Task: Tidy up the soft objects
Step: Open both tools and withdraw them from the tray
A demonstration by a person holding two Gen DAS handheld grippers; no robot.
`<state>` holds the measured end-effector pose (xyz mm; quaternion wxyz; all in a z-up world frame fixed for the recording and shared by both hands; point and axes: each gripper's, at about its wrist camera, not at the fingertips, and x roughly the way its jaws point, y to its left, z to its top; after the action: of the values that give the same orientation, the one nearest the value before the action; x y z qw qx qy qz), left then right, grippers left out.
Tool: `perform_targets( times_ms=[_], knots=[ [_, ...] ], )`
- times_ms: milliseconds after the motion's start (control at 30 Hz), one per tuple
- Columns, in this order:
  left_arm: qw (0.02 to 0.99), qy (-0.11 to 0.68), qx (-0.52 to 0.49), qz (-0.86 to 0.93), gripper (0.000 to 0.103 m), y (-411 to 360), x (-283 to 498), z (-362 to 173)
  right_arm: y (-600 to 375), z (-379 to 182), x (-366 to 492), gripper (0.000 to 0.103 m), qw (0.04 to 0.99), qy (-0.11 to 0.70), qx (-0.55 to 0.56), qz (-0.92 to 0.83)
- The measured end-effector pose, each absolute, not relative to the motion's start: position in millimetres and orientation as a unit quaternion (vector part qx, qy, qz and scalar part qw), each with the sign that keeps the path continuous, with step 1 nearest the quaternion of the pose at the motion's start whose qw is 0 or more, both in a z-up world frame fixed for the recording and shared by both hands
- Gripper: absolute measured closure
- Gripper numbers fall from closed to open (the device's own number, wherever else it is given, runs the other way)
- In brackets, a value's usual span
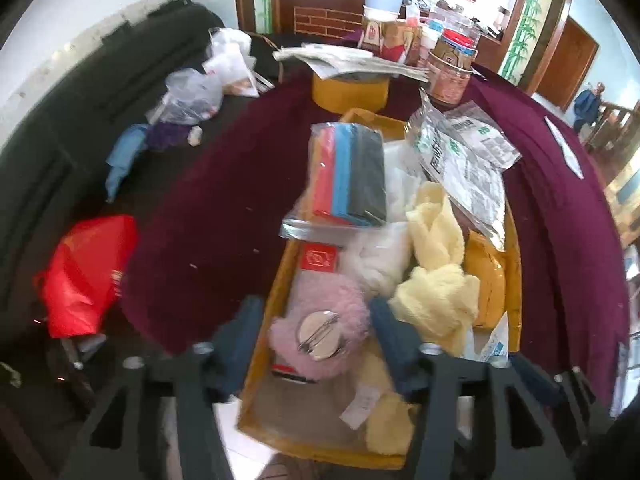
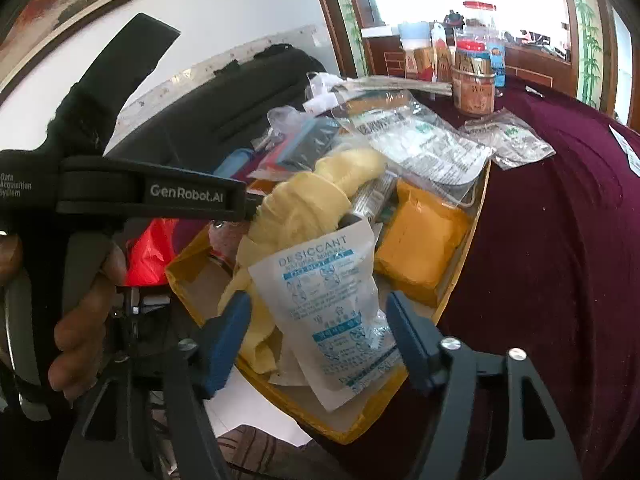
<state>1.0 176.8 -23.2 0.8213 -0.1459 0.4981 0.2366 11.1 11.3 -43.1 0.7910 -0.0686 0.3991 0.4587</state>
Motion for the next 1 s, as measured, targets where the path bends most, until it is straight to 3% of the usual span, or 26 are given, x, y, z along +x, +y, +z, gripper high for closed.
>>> perform_targets(
  times_ms=[100, 200, 500, 1000],
  knots=[
    [0.83, 0.479, -0.127, 0.254, 0.017, 174.9, -5.3, -6.5, 9.5, -39.8, 9.1, 0.031, 0.791, 0.393, -0.066, 0.464],
    [0.839, 0.451, -0.117, 0.282, 0.01, 170.6, -13.2, 7.7, 5.2, -36.8, 9.6, 0.031, 0.794, 0.385, -0.051, 0.467],
    [0.851, 0.428, -0.023, 0.305, 0.006, 142.1, -6.8, 19.1, -11.5, -23.6, 14.9, 0.029, 0.798, 0.389, -0.027, 0.459],
    [0.863, 0.424, -0.039, 0.273, 0.006, 125.1, -4.3, 13.9, -25.6, -18.7, 43.3, 0.029, 0.804, 0.458, -0.015, 0.38]
  ],
)
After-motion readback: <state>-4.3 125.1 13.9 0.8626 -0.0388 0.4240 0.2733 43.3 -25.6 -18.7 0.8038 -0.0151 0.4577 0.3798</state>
